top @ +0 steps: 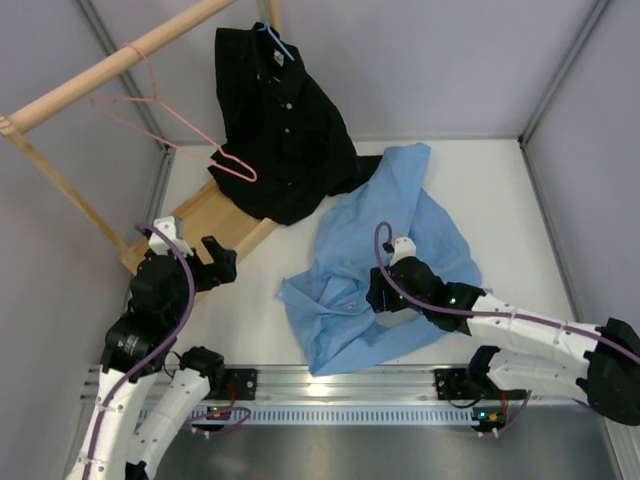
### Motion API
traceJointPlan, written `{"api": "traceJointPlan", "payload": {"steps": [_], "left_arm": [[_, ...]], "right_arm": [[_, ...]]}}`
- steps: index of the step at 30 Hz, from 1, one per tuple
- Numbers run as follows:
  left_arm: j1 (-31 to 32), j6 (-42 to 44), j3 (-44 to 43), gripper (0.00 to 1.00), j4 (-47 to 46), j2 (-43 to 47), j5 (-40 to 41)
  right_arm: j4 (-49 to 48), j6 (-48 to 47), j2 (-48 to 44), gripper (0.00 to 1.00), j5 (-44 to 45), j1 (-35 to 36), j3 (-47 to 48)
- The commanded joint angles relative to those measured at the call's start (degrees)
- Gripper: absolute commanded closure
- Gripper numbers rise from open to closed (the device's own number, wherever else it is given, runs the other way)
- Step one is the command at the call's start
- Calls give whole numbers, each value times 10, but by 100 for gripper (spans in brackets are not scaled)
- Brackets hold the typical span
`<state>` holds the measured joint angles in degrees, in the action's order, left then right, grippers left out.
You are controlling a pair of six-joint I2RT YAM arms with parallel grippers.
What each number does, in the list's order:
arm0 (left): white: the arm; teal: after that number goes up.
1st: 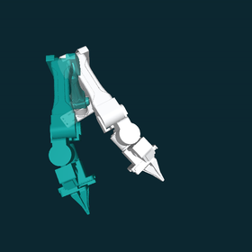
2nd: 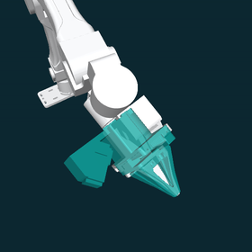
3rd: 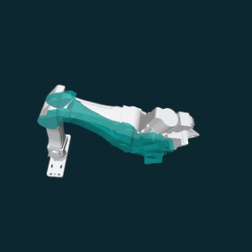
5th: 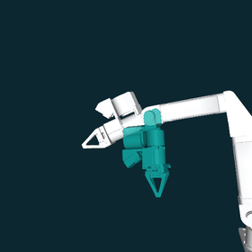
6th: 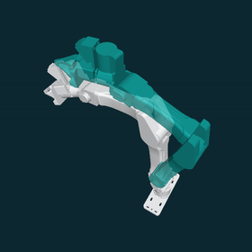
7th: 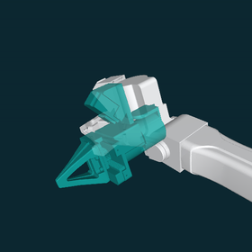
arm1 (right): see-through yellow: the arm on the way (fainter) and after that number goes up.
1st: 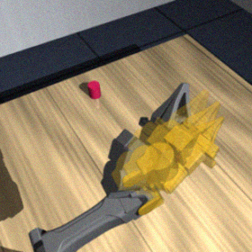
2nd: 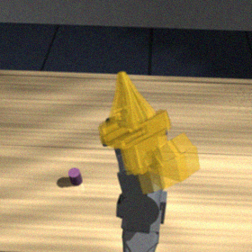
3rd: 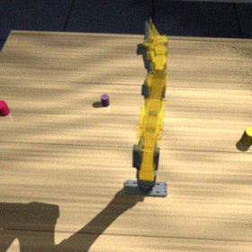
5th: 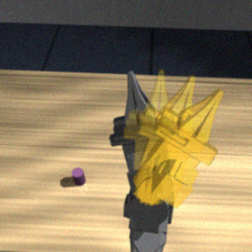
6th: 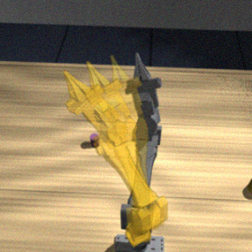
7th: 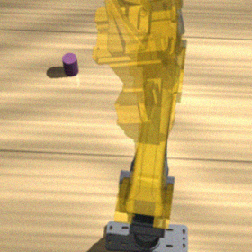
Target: Place the shirt on the hanger
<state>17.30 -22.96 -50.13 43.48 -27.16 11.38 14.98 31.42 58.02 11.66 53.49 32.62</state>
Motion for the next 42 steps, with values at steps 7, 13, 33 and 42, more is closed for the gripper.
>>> {"api": "traceJointPlan", "payload": {"steps": [7, 13, 33, 42], "left_arm": [[11, 10, 0, 2, -38, -8, -21], [11, 27, -20, 2, -56, -56, -113], [229, 51, -109, 2, -209, -237, -197], [429, 123, -41, 2, -283, -313, 105]], "right_arm": [[-128, -34, 104, 70, 55, 8, 8], [-96, -74, 85, 100, 69, 13, 53], [211, -252, 71, 100, -68, 14, 319], [209, -225, 44, 100, -70, 10, 307]]}}
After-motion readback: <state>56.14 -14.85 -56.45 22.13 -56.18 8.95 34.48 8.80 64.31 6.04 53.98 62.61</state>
